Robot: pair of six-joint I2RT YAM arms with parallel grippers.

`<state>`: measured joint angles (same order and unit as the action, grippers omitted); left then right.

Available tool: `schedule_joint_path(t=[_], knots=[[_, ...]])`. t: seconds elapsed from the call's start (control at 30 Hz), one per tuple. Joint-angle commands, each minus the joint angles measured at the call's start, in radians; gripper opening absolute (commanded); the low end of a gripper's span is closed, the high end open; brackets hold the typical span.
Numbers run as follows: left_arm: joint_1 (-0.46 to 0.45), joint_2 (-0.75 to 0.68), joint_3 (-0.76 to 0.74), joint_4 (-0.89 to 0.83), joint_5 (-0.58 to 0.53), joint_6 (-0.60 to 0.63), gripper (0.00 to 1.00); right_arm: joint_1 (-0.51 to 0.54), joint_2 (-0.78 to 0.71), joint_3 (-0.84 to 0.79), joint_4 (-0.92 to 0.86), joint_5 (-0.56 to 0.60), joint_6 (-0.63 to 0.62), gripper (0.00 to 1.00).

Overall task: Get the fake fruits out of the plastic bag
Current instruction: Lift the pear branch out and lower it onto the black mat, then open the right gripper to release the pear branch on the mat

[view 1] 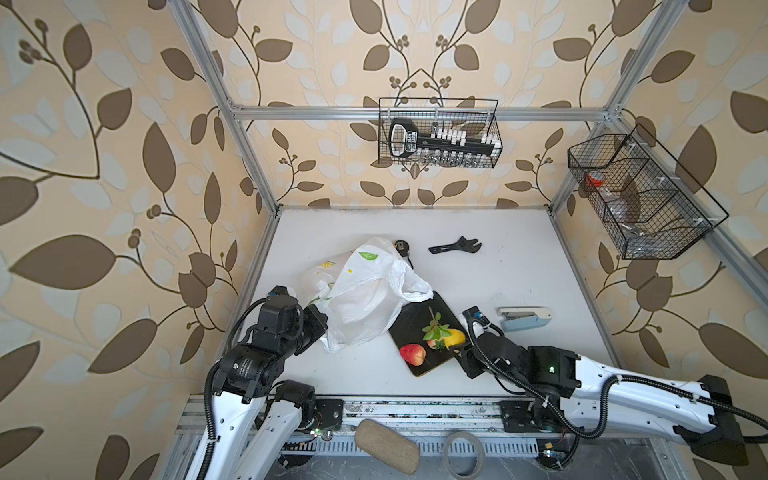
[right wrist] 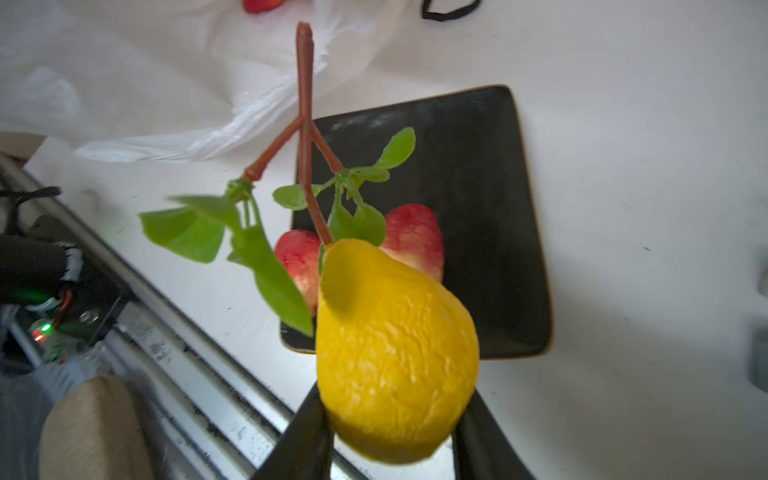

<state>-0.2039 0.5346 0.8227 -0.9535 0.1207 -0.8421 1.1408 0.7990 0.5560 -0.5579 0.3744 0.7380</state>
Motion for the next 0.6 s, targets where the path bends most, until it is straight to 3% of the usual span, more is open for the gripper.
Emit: schedule_joint_path(t=[0.0,0.1,0.2,0.57], knots=[[-0.006,0.006,-0.007,0.025,-0.021,-0.006,0.00,-0.077,-0.001,-0.017,-0.052,0.045,0.086,0.41],[-0.006,0.007,-0.007,0.026,-0.017,-0.006,0.00,-0.202,0.081,-0.022,0.000,-0.014,0.077,0.41],[-0.006,0.005,-0.002,0.020,-0.020,-0.006,0.00,-0.263,0.157,-0.046,0.097,-0.078,0.070,0.40],[-0.006,0.005,0.009,0.007,-0.019,-0.006,0.00,-0.283,0.312,-0.069,0.250,-0.185,0.041,0.42]])
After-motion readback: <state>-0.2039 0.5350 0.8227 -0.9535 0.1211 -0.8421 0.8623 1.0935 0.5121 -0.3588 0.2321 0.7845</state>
